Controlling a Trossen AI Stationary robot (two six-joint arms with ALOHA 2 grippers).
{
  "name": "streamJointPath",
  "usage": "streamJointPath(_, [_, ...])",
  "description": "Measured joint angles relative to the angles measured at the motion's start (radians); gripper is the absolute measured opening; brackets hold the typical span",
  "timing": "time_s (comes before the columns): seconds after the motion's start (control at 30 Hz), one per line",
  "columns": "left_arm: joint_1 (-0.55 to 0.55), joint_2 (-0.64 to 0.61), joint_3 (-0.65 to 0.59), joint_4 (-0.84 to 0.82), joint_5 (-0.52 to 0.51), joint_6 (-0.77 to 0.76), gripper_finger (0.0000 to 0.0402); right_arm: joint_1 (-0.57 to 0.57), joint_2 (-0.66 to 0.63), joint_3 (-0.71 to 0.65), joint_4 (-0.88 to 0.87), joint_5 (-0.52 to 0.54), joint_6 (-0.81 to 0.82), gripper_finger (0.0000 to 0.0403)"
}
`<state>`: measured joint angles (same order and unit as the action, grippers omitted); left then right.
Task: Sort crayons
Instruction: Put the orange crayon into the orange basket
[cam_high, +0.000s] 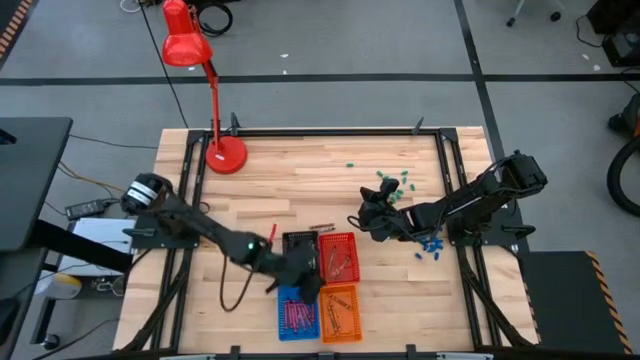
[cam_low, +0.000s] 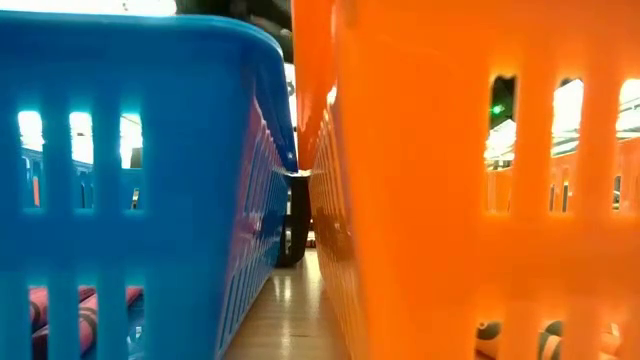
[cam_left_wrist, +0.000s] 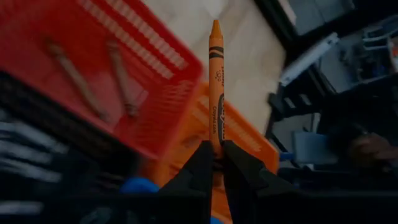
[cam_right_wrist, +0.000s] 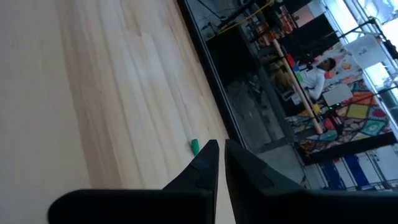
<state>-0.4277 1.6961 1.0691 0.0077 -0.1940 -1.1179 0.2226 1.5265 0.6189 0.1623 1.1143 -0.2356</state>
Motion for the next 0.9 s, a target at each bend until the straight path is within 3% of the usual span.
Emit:
streamJointPath(0.3, [-0.109,0.120,0.191,-0.064,-0.112,-0.081,0.0030,0.008,0.000,0.000,-0.005,-0.012,0.007,0.0034])
streamJointPath(0.57, [-0.179,0.222,0.359,-0.251,-0.139,-0.309,0.0030,0.037,0.000,0.000,-0.004,-0.013,0.005,0.0034])
streamJointPath(0.9, [-0.213,0.278,0.398,-0.361,-0.144,-0.570,0.0030,0.039,0.000,0.000,-0.005,-0.016,0.001,0.0034])
